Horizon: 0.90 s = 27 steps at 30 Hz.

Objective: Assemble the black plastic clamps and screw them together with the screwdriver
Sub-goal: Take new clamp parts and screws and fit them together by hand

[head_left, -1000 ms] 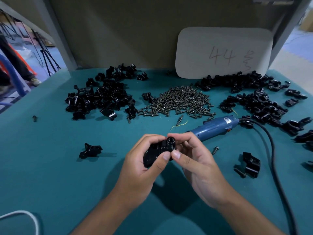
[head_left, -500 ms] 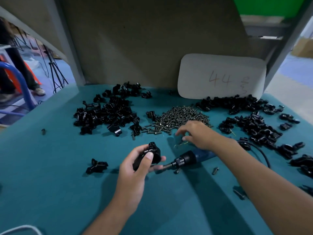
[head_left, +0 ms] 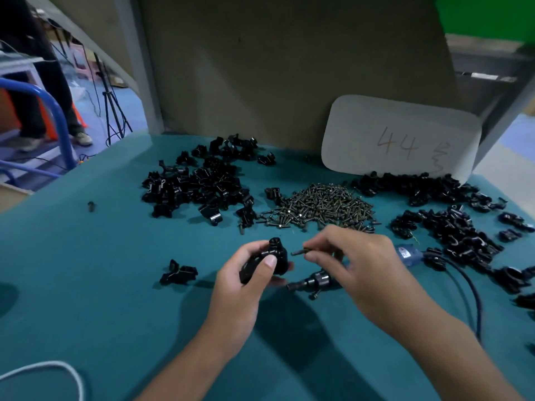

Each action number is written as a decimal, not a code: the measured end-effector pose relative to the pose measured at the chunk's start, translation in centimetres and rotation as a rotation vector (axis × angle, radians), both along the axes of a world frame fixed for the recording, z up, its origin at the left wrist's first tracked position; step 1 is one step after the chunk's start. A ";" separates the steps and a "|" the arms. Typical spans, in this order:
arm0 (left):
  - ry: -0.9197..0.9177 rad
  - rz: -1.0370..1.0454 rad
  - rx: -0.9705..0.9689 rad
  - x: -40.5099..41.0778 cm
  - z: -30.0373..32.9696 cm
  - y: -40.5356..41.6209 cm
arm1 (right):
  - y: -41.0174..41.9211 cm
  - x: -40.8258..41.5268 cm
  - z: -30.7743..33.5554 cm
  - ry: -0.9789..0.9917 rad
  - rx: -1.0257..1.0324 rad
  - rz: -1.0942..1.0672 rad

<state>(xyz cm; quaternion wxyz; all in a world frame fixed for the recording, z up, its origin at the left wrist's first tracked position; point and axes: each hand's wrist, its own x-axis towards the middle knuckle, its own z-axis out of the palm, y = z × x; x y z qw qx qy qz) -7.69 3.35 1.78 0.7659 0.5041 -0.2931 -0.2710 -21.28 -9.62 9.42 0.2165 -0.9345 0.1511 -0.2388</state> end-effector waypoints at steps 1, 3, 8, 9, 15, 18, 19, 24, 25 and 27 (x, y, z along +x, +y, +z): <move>-0.029 0.003 0.009 0.0 -0.1 0.0 | 0.5 -0.3 0.1 -0.015 -0.042 -0.001; -0.070 0.006 0.025 -0.1 -0.1 0.1 | 0.8 -0.5 0.3 -0.012 -0.123 -0.018; -0.159 -0.019 0.050 -0.5 0.0 0.3 | 1.5 -0.5 0.4 0.027 -0.269 -0.004; -0.167 -0.021 0.058 -0.5 0.1 0.3 | 1.6 -0.6 0.3 0.038 -0.288 0.002; -0.234 -0.034 0.073 -0.8 0.4 0.8 | 2.5 -0.7 -0.5 0.007 -0.320 0.008; -0.314 -0.010 0.124 -0.7 0.3 0.8 | 2.4 -0.6 -1.3 -0.059 -0.191 -0.023; -0.333 -0.006 0.138 -0.7 0.3 0.9 | 2.3 -0.6 -1.6 -0.087 -0.123 -0.041; -0.399 0.036 0.190 -0.7 0.0 0.8 | 2.4 -0.1 -2.6 -0.091 0.071 -0.106; -0.422 0.027 0.191 -0.9 -0.1 0.8 | 2.4 0.0 -2.7 -0.077 0.083 -0.101; -0.437 -0.007 0.190 -1.3 -0.2 0.8 | 2.4 0.0 -2.6 -0.068 0.108 -0.092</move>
